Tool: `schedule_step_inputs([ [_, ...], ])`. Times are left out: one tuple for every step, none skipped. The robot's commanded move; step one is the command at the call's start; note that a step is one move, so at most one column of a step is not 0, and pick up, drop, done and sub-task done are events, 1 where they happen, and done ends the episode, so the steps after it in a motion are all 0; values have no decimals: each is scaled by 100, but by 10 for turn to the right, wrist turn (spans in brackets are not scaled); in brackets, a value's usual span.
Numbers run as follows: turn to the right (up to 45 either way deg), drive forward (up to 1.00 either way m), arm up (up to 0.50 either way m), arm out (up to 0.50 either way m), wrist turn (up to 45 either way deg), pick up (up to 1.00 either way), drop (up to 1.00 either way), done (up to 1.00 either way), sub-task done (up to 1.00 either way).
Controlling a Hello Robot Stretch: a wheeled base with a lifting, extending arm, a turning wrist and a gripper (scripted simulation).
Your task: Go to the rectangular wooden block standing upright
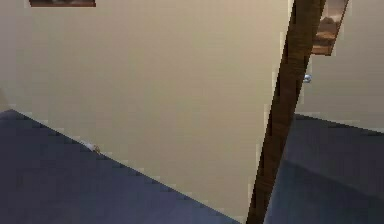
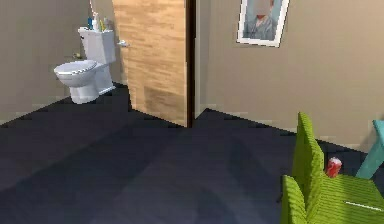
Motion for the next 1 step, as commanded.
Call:
schedule_step_inputs([
  [-30, 0, 0, 0, 0, 0, 0, 0, 0],
])
